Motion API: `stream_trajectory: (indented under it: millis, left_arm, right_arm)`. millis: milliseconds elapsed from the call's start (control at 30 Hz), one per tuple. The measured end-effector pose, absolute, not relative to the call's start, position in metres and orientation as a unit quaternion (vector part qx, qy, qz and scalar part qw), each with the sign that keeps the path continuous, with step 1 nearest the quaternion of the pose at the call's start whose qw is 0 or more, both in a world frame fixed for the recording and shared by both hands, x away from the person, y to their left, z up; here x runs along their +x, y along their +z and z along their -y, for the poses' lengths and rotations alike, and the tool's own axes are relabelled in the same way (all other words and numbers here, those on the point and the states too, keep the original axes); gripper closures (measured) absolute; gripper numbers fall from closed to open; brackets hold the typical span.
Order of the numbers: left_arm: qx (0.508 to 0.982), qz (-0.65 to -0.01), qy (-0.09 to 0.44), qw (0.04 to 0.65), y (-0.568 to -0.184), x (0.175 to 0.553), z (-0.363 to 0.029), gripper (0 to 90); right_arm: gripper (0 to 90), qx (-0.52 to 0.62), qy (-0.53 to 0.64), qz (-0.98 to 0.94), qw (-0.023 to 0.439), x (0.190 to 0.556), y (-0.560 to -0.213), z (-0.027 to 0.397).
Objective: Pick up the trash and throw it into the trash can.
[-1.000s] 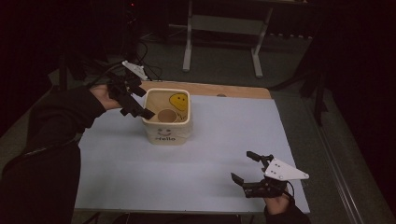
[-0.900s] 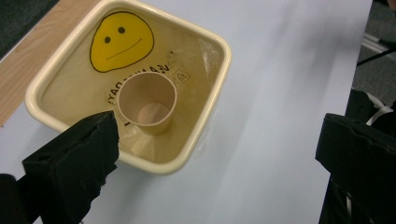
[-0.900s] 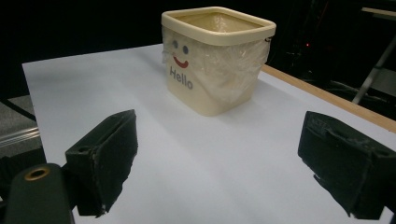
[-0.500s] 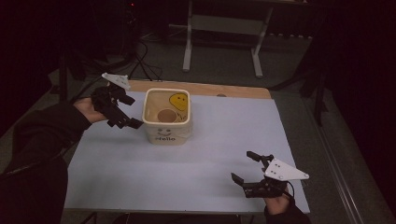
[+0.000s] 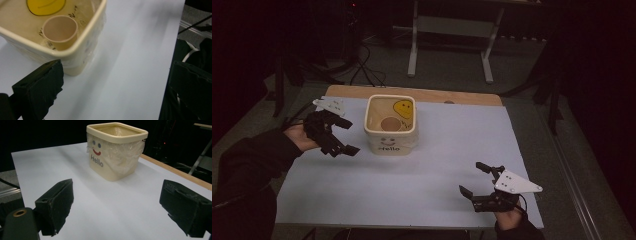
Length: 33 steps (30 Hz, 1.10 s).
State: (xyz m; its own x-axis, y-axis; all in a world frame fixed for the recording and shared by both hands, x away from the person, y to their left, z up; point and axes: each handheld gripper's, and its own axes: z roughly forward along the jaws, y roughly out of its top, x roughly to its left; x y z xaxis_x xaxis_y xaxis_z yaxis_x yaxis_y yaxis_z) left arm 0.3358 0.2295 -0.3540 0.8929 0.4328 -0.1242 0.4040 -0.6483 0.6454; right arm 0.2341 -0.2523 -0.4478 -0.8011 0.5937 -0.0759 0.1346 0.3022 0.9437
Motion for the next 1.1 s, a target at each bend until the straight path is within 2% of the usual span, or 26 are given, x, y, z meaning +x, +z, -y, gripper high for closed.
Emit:
stream_trajectory:
  millis: [367,667,1100]
  left_arm:
    - [0.906,-0.233,0.014,0.353,-0.378,0.314,-0.239,0.4]
    - [0.895,-0.223,0.014,0.385,-0.397,0.293,-0.234,0.4]
    - [0.894,-0.222,-0.009,0.390,-0.427,0.270,-0.227,0.4]
  right_arm:
    - [11.8,0.234,0.540,-0.781,0.209,0.235,-0.449,0.251]
    - [11.8,0.235,0.540,-0.781,0.209,0.235,-0.449,0.251]
    - [11.7,0.234,0.538,-0.783,0.209,0.235,-0.449,0.250]
